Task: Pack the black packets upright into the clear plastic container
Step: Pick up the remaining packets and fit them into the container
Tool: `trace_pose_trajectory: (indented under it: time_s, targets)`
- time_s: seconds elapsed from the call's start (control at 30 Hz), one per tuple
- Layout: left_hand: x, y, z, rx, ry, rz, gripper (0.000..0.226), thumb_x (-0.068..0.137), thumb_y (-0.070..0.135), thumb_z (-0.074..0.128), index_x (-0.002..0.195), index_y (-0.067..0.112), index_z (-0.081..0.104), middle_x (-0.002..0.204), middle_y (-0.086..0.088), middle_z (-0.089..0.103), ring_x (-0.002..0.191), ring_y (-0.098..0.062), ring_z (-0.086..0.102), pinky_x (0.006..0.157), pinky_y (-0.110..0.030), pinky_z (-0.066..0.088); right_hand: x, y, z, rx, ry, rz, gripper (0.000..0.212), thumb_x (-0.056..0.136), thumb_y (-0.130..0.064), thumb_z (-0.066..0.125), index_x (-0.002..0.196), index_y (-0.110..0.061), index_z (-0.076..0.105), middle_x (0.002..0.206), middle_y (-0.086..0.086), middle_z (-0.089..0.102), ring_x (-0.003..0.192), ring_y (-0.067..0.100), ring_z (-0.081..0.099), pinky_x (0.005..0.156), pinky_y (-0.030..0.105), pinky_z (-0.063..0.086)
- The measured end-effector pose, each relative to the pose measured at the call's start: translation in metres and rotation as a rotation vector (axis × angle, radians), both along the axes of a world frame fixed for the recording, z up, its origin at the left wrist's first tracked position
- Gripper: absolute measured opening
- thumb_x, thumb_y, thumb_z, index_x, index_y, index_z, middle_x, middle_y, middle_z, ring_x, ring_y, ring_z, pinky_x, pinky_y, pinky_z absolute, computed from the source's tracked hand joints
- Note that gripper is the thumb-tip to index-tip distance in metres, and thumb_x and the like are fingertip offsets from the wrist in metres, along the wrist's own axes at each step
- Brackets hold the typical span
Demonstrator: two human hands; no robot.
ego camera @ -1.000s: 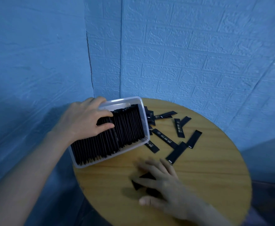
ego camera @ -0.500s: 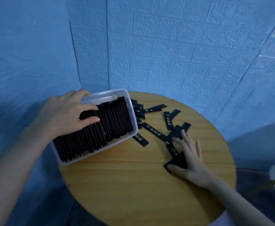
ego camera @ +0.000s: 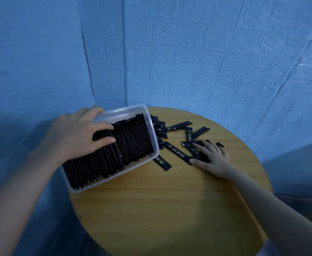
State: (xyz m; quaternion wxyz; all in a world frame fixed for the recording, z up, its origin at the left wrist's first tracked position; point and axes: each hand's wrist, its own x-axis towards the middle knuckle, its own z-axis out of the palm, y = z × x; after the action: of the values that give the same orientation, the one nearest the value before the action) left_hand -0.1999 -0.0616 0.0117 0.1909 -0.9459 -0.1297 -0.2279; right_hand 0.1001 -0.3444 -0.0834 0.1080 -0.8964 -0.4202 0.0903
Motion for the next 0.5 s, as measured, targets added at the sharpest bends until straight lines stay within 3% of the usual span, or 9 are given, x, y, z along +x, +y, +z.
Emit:
trace_pose_trajectory:
  time_s: [0.23, 0.37, 0.5]
  targets:
    - [-0.003, 0.003, -0.001, -0.026, -0.014, -0.009, 0.056, 0.083, 0.075, 0.029, 0.096, 0.043, 0.073, 0.117, -0.001, 0.063, 0.096, -0.026, 0.068, 0.058, -0.035, 0.050, -0.047, -0.029, -0.013, 0.105, -0.149, 0.050, 0.075, 0.077, -0.083, 0.009, 0.142, -0.051, 0.028, 0.151, -0.015, 0.025, 0.142, 0.011, 0.012, 0.114, 0.042, 0.008]
    - [-0.007, 0.005, -0.003, -0.066, -0.030, -0.015, 0.059, 0.081, 0.078, 0.027, 0.098, 0.044, 0.072, 0.116, 0.001, 0.064, 0.099, -0.024, 0.068, 0.058, -0.030, 0.041, -0.061, -0.039, -0.015, 0.156, -0.167, 0.060, 0.072, 0.080, -0.082, 0.012, 0.140, -0.049, 0.034, 0.144, -0.016, 0.032, 0.137, 0.008, 0.020, 0.110, 0.035, 0.010]
    - [-0.009, 0.003, -0.004, -0.126, -0.054, -0.018, 0.064, 0.077, 0.082, 0.024, 0.100, 0.047, 0.071, 0.116, 0.003, 0.063, 0.104, -0.022, 0.066, 0.060, -0.030, 0.042, -0.057, -0.028, -0.014, 0.154, -0.180, 0.037, 0.080, 0.078, -0.082, 0.011, 0.147, -0.044, 0.026, 0.146, -0.012, 0.032, 0.138, 0.011, 0.022, 0.112, 0.038, 0.012]
